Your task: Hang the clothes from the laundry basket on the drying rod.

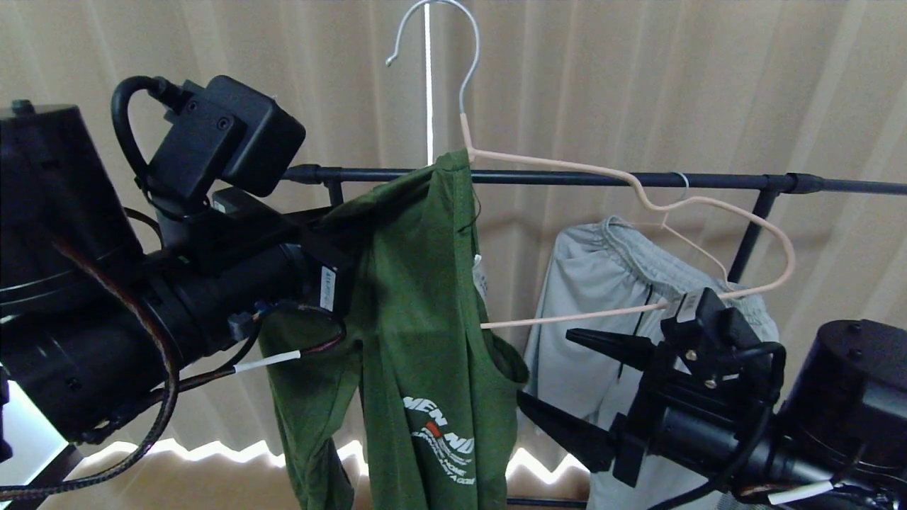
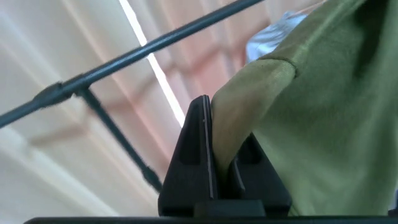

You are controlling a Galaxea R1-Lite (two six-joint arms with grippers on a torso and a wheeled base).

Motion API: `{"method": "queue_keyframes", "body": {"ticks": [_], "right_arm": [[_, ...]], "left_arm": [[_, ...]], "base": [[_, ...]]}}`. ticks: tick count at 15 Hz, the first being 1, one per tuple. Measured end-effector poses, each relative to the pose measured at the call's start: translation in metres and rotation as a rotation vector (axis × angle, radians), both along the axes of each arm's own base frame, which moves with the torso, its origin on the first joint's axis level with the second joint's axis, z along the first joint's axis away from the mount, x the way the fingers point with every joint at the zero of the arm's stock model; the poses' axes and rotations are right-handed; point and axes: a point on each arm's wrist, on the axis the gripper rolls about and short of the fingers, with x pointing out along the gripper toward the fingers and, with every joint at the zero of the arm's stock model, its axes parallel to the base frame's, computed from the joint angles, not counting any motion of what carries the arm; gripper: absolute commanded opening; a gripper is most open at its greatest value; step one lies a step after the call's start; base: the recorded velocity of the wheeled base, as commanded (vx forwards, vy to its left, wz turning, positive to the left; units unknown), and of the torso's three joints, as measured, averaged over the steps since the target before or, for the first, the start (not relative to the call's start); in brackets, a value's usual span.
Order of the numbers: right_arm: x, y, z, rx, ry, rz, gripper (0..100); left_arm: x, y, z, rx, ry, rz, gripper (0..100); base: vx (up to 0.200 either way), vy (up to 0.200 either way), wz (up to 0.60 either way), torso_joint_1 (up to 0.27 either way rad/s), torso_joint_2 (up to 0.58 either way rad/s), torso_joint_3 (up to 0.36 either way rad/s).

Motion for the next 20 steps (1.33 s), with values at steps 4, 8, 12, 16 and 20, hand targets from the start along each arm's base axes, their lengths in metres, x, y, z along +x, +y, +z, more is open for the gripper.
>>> {"method": "queue_keyframes", "body": {"ticks": [4,8,12,16,20], "right_arm": [[0.018,0.015,-0.007,0.022,0.001,-0.034,100],[0.020,0.018,-0.014,0.005,0.019,-0.034,100],[0.018,0.015,-0.012,0.015,0.015,-0.039,100],[0.019,0.010,-0.006,0.030,-0.003,-0.062,100],[0.021,0.006,0.000,0.045,-0.023,-0.096,100]], "left_arm": [[-0.007,-0.005,0.004,-0.008,-0.010,-0.034,0],[-0.008,-0.004,0.006,-0.012,-0.017,-0.034,0],[-0.006,-0.001,0.006,-0.011,-0.023,-0.019,0],[-0.003,0.002,0.006,-0.007,-0.023,0.026,0],[-0.004,0.002,0.005,-0.004,-0.019,0.022,0]], "base": [[0.000,0.000,0.00,0.000,0.00,0.000],[0.000,0.000,0.00,0.000,0.00,0.000],[0.000,0.000,0.00,0.000,0.00,0.000],[0.000,0.000,0.00,0.000,0.00,0.000],[0.000,0.000,0.00,0.000,0.00,0.000]]}}
